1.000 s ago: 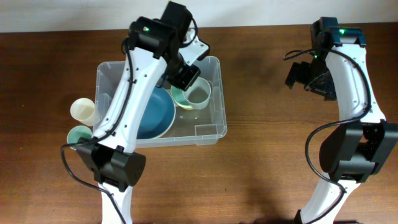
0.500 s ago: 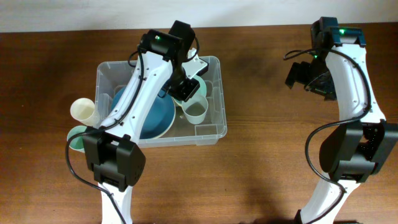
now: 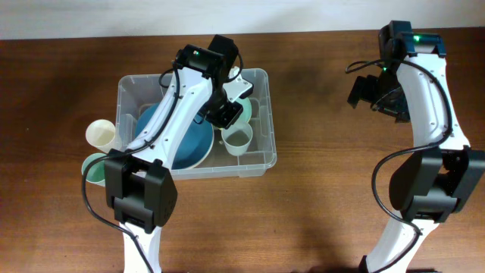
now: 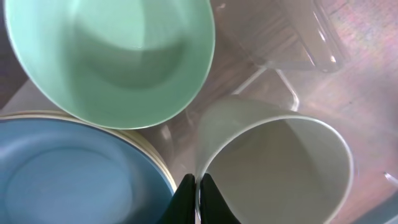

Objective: Pack container
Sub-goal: 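Release the cup and withdraw the left gripper left, then grip the cream cup beside the bin with the left gripper, then lift the cream cup and carry it over the bin's right side, then lower the cream cup into the white cup and release, then move the left gripper left and grip the mint green cup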

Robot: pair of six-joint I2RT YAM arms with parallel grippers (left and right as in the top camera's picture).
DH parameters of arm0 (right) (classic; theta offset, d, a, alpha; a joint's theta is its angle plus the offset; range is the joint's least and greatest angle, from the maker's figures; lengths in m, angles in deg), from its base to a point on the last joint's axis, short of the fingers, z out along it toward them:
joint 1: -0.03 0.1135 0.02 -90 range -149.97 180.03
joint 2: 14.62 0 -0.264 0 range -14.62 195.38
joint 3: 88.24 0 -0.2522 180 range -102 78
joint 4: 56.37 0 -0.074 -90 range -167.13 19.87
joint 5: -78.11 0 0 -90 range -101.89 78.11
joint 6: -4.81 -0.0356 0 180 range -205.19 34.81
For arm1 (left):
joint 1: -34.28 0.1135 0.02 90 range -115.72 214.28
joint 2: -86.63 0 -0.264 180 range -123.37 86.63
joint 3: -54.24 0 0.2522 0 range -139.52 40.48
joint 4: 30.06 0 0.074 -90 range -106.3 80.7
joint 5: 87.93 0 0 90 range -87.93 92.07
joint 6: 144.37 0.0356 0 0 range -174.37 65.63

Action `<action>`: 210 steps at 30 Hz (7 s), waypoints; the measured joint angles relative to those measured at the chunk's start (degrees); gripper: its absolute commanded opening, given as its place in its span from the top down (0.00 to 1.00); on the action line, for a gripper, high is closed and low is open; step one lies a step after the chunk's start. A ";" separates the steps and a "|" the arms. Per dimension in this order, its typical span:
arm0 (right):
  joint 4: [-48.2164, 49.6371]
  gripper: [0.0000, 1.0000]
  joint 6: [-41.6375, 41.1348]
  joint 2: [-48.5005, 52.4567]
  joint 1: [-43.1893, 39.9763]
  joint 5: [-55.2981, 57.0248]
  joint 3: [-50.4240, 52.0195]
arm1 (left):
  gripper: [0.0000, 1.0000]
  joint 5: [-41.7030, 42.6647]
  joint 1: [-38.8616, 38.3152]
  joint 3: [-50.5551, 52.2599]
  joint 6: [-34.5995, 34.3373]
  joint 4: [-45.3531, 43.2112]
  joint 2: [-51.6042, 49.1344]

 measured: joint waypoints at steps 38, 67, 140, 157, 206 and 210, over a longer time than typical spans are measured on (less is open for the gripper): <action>0.00 0.01 -0.02 0.00 0.00 -0.02 0.00 | 0.01 -18.25 26.10 -32.17 -34.12 16.15 -0.85; 0.00 0.01 -0.02 0.00 0.00 -0.02 0.00 | 0.23 -12.13 46.03 11.91 -37.66 -7.23 -0.83; 0.00 0.01 -0.02 0.00 0.00 -0.02 0.00 | 0.99 3.50 4.02 -0.72 -6.25 4.79 5.03; 0.00 0.01 -0.04 0.00 0.00 -0.02 0.00 | 0.99 4.09 0.52 0.42 -5.20 2.73 4.94; 0.02 0.01 0.00 0.00 0.00 0.00 0.00 | 0.35 -18.23 23.39 -16.39 -36.54 16.02 13.40; 0.02 0.01 0.00 0.00 0.00 -0.02 0.00 | 0.20 -20.13 34.38 -6.58 -43.43 16.33 24.13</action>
